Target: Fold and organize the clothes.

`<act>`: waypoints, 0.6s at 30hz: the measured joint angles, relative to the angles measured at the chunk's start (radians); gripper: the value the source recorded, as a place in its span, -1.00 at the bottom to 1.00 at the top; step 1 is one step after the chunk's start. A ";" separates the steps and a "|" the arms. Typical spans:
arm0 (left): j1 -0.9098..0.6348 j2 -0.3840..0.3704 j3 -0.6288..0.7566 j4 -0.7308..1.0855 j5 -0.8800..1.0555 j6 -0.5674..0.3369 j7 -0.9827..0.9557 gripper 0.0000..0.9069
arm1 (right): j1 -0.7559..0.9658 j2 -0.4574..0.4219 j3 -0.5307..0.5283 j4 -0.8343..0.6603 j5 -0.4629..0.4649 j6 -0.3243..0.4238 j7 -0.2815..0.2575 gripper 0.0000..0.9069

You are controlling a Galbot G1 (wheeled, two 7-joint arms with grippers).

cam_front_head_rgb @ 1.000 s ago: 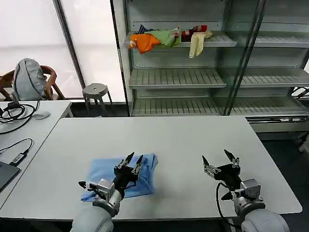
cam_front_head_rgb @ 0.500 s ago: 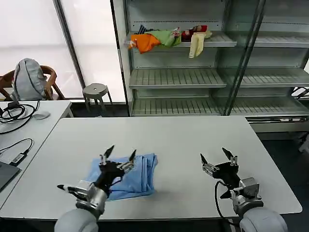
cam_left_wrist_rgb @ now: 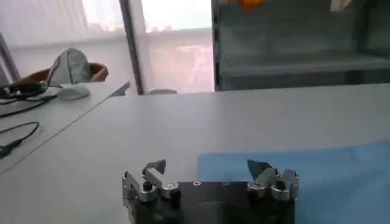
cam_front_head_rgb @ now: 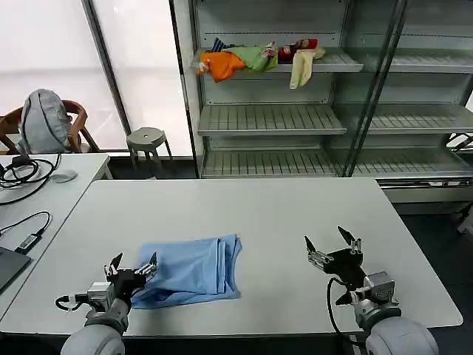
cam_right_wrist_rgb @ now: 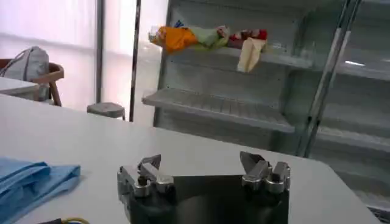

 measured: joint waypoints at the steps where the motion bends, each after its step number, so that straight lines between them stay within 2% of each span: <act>1: 0.004 0.000 -0.001 0.005 -0.005 0.004 -0.004 1.00 | 0.000 0.001 -0.001 -0.001 0.000 0.000 0.000 1.00; 7: 0.005 -0.003 -0.001 0.043 -0.031 0.017 -0.021 1.00 | 0.008 0.004 -0.008 -0.006 0.000 0.000 0.000 1.00; 8: 0.004 -0.003 -0.003 0.045 -0.040 0.018 -0.023 0.82 | 0.009 0.004 -0.009 -0.007 0.000 0.000 0.000 1.00; 9: 0.002 -0.002 -0.006 0.047 -0.053 0.019 -0.027 -0.96 | 0.010 0.006 -0.009 -0.009 0.000 0.000 0.000 1.00; 18: 0.010 -0.003 -0.019 0.063 -0.201 -0.014 -0.030 -0.96 | 0.009 0.010 -0.009 -0.015 -0.001 0.000 -0.001 1.00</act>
